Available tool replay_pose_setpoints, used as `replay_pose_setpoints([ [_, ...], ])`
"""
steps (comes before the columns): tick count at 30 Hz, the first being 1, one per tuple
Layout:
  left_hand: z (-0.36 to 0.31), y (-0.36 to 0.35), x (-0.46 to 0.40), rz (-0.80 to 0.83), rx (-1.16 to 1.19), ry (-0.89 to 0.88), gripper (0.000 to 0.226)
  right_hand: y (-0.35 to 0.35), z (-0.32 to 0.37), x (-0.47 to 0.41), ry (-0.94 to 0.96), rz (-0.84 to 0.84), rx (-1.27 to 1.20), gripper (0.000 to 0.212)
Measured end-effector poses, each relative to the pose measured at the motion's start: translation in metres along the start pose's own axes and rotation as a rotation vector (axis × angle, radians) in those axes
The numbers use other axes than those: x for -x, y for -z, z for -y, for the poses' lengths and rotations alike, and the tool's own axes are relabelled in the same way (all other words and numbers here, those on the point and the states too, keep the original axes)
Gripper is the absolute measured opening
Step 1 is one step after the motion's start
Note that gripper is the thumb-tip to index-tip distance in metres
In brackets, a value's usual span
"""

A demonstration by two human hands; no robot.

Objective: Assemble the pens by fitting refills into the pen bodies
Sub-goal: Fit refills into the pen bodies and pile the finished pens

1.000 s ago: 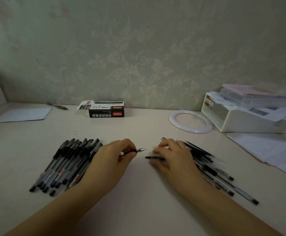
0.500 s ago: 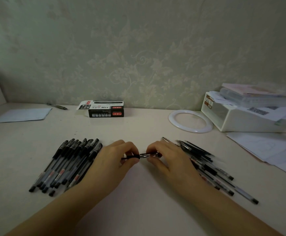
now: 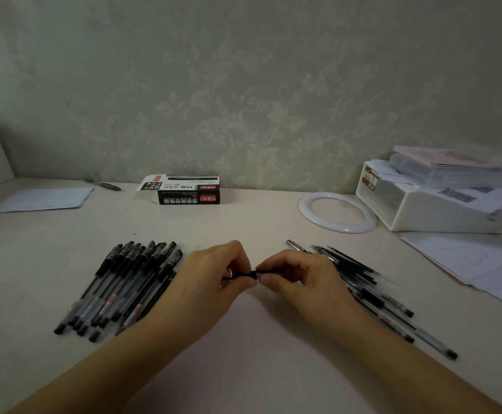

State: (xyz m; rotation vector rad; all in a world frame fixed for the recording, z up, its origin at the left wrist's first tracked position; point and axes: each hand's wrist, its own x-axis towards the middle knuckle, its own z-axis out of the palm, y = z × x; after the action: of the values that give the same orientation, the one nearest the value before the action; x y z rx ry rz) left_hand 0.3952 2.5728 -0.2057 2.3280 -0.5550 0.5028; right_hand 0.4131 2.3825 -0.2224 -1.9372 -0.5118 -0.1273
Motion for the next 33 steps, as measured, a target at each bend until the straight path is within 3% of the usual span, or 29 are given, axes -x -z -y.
replay_pose_setpoints([
  [10, 0.001, 0.0, 0.001, -0.022, -0.022, -0.049, 0.015, -0.002, 0.003, 0.0, 0.043, -0.03, 0.035, 0.013],
  [15, 0.005, 0.005, -0.001, -0.084, -0.122, -0.021, 0.01, -0.01, 0.001, 0.001, 0.104, -0.15, 0.236, 0.036],
  [23, 0.022, 0.037, -0.007, -0.307, -0.345, 0.308, 0.005, -0.002, -0.008, 0.0, 0.1, -0.21, 0.271, 0.027],
  [29, 0.04, 0.045, -0.002, -0.093, -0.541, 0.523, 0.014, -0.002, -0.01, 0.0, 0.143, -0.233, 0.353, 0.017],
  [33, 0.042, 0.046, -0.001, 0.0, -0.593, 0.577, 0.011, 0.001, -0.011, 0.0, 0.136, -0.263, 0.435, 0.019],
])
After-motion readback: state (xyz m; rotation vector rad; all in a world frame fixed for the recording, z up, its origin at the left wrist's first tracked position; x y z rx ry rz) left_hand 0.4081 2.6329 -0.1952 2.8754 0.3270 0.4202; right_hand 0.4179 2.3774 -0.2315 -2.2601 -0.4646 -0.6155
